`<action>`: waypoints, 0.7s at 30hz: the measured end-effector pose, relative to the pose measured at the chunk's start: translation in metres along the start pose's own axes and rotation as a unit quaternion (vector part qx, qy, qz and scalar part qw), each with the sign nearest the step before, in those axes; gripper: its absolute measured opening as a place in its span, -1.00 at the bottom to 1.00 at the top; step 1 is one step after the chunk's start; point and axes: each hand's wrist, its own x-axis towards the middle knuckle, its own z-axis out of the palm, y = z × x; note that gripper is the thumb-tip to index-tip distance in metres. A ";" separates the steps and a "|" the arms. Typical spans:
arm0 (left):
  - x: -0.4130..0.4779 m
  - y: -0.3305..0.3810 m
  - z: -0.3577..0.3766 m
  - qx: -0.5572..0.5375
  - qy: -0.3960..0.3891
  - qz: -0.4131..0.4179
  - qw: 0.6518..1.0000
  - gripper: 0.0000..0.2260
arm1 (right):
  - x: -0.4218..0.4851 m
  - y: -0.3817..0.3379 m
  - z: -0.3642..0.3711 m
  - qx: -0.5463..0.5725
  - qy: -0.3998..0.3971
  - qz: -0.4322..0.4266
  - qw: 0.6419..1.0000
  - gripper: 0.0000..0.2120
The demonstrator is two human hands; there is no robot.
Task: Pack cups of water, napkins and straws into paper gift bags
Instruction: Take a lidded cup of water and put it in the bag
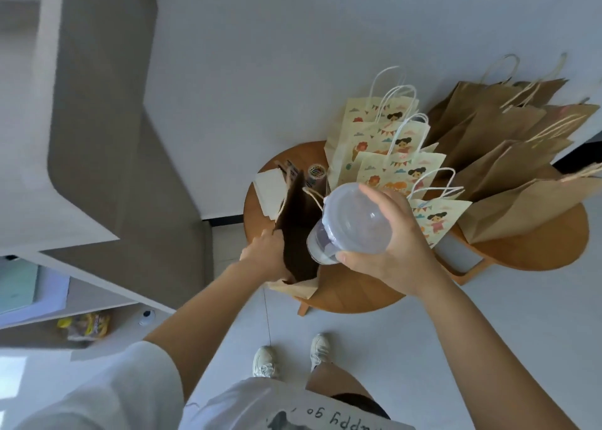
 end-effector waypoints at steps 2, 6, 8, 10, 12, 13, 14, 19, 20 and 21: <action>0.004 -0.006 -0.011 0.018 -0.027 0.039 0.999 -0.48 | 0.012 -0.005 -0.017 0.029 -0.002 -0.028 0.999 -0.19; 0.011 -0.011 -0.024 0.015 -0.064 0.070 0.995 -0.42 | 0.044 -0.020 -0.048 0.093 -0.004 -0.050 0.994 -0.24; 0.016 -0.010 -0.028 0.010 -0.066 0.074 0.995 -0.38 | 0.061 -0.020 -0.054 0.081 -0.011 -0.055 0.995 -0.21; 0.021 -0.009 -0.028 -0.004 -0.057 0.066 0.996 -0.38 | 0.074 -0.013 -0.048 0.028 -0.025 -0.055 0.998 -0.18; 0.024 -0.008 -0.026 -0.025 -0.032 0.054 0.998 -0.35 | 0.080 0.001 -0.035 -0.017 -0.042 -0.047 0.998 -0.17; 0.027 -0.008 -0.024 -0.033 -0.018 0.047 0.998 -0.33 | 0.081 0.009 -0.029 -0.030 -0.053 -0.040 0.997 -0.18; 0.028 -0.007 -0.022 -0.040 -0.005 0.038 0.998 -0.30 | 0.080 0.017 -0.023 -0.035 -0.064 -0.030 0.997 -0.19; 0.032 0.001 -0.020 -0.053 0.021 -0.001 0.998 -0.27 | 0.079 0.037 -0.013 -0.032 -0.119 0.007 0.992 -0.25; 0.032 0.003 -0.021 -0.057 0.028 -0.010 0.998 -0.26 | 0.080 0.037 -0.013 -0.036 -0.127 0.010 0.991 -0.25; 0.033 0.005 -0.021 -0.064 0.034 -0.017 0.997 -0.26 | 0.081 0.036 -0.014 -0.050 -0.131 0.004 0.990 -0.23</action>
